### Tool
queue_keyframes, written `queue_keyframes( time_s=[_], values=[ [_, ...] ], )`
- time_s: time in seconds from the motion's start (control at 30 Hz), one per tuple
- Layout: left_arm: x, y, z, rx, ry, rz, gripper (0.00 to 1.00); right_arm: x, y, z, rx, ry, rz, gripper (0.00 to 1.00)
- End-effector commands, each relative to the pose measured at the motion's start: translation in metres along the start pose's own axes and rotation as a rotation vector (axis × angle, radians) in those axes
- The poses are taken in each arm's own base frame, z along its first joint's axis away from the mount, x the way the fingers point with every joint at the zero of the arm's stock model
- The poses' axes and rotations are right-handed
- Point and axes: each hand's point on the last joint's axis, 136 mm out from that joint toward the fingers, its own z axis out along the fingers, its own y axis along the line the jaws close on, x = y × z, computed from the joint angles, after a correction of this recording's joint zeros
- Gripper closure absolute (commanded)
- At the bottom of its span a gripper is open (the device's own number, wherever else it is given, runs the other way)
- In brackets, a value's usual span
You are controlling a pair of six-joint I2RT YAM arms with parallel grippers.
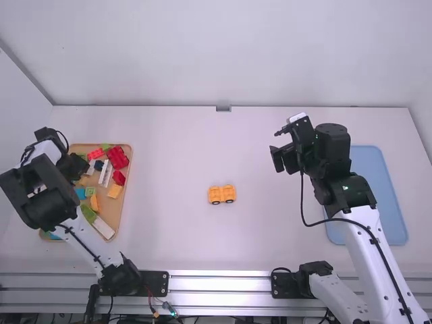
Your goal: Assemble lego blocks to make yellow taxi
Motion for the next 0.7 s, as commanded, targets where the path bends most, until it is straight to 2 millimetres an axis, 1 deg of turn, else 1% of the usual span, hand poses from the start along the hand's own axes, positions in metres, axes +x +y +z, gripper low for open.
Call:
queue_keyframes(
  time_s=[0.0,0.33,0.53,0.67],
  values=[
    [0.006,0.000,0.005,-0.002,0.020,-0.010,0.43,-0.016,-0.004,-0.007,0.010,-0.037,-0.002,0.01],
    [0.011,0.001,0.018,0.005,0.006,-0.019,0.43,-0.016,-0.004,-0.007,0.008,-0.034,-0.002,0.01],
    [0.009,0.001,0.019,0.008,-0.006,-0.019,0.47,-0.016,-0.003,-0.007,0.008,-0.035,-0.002,0.01],
    [0.012,0.002,0.022,0.004,0.002,-0.018,0.50,-0.016,-0.003,-0.007,0.006,-0.035,-0.003,0.01]
  ],
)
